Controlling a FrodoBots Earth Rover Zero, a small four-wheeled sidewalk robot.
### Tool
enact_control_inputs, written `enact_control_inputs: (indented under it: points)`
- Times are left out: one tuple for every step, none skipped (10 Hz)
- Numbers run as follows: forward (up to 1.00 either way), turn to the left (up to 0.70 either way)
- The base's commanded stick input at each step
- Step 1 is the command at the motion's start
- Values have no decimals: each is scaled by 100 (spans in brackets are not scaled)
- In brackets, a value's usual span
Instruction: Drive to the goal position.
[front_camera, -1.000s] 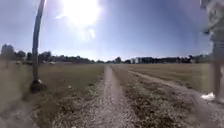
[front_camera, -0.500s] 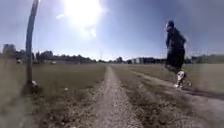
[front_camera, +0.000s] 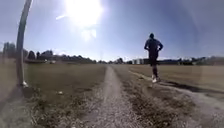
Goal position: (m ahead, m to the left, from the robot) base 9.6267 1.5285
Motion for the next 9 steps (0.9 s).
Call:
enact_control_inputs:
  points:
    - [50, -24]
    - [50, -12]
    - [50, 0]
    - [50, 0]
    - [50, 0]
    - [50, 0]
    - [50, 0]
    - [50, 0]
    - [50, 0]
